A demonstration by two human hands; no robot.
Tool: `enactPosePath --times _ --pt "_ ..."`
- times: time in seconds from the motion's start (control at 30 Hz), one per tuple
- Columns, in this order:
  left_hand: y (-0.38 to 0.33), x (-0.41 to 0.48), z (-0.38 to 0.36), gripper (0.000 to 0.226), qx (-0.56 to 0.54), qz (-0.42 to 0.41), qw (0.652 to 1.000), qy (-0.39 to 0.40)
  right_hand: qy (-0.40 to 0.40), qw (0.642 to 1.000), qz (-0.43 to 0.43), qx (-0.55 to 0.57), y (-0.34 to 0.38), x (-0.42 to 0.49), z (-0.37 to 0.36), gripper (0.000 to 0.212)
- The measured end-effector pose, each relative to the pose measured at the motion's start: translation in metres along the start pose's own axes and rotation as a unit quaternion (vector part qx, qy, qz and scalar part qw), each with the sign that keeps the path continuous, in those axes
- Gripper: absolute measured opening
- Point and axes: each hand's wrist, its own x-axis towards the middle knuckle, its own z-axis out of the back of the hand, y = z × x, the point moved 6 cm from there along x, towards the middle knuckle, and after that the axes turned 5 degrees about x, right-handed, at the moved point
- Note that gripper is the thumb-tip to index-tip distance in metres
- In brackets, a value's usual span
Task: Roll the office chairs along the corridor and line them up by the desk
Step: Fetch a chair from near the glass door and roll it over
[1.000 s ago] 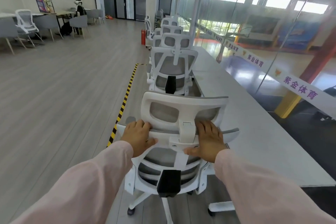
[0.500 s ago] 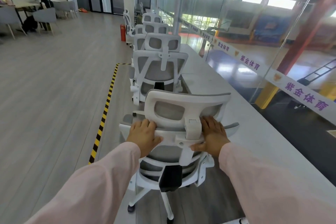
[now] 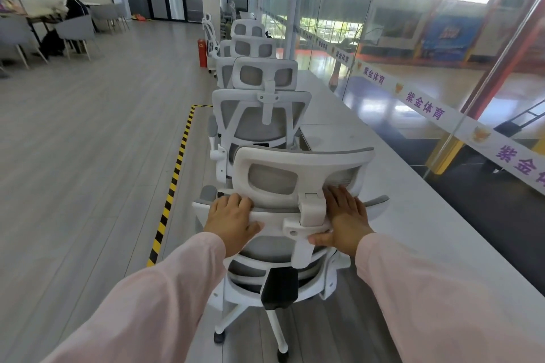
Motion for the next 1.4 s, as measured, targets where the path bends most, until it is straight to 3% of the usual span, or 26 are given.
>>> enactPosePath --times 0.77,1.0,1.17,1.4 --pt "0.015 0.101 -0.007 0.043 0.029 0.046 0.998 0.018 -0.048 0.997 0.055 0.019 -0.020 0.106 0.009 0.107" --pt "0.006 0.100 -0.005 0.037 0.048 0.074 0.993 -0.077 -0.113 0.990 0.054 0.061 -0.009 0.093 0.013 0.102" --pt "0.002 0.084 0.005 0.036 0.016 0.093 0.988 -0.119 -0.234 0.956 0.174 0.024 0.030 0.077 0.027 0.088" --pt "0.053 0.027 0.033 0.039 0.057 0.160 0.981 -0.094 -0.156 0.936 0.314 -0.033 0.123 0.079 0.009 0.056"
